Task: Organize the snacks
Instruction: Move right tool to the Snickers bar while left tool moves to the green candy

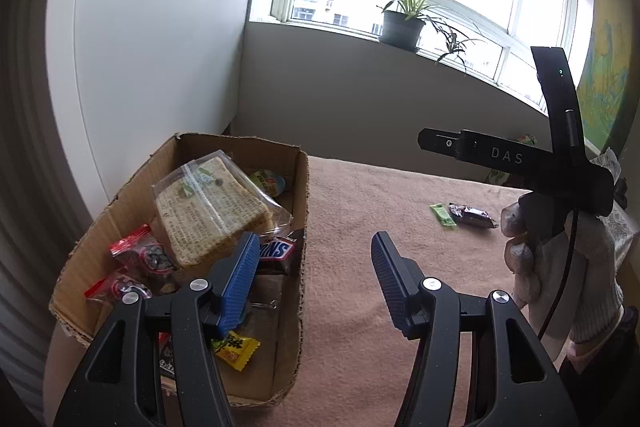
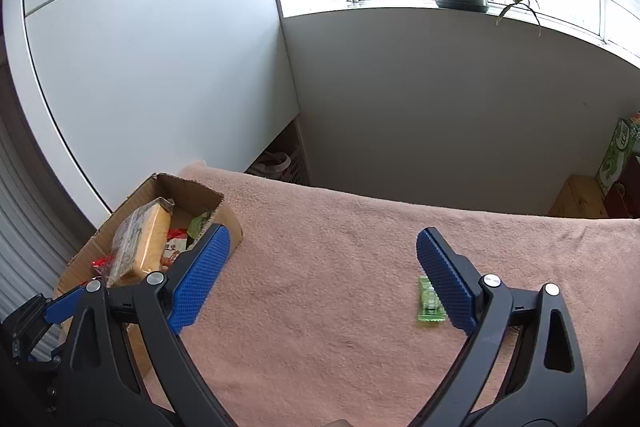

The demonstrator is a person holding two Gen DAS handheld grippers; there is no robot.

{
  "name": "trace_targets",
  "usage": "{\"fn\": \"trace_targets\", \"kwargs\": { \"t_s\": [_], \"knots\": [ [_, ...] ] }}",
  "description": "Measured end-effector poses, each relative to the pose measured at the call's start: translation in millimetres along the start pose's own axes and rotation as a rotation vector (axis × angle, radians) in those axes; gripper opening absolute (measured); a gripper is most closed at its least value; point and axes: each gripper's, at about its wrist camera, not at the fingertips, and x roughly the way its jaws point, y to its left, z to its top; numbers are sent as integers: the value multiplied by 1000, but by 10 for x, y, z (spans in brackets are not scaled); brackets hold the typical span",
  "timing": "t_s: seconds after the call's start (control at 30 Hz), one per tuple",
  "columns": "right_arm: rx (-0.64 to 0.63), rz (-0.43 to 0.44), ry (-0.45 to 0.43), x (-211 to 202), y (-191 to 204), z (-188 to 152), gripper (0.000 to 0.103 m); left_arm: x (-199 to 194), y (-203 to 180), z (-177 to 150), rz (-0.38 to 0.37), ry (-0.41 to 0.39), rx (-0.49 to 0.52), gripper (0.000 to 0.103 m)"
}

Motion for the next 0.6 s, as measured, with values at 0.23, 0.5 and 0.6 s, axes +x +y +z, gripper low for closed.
{"fn": "trace_targets", "kwargs": {
  "t_s": [0.23, 0.5, 0.6],
  "knots": [
    [150, 36, 56, -59, -922, -70, 96, 248, -469, 18, -51, 40, 51, 58],
    [232, 99, 144, 171, -1441, -235, 89, 648, -825, 51, -112, 127, 49, 58],
    [259, 136, 175, 291, -1524, -269, 84, 783, -902, 60, -124, 157, 45, 58]
  ]
}}
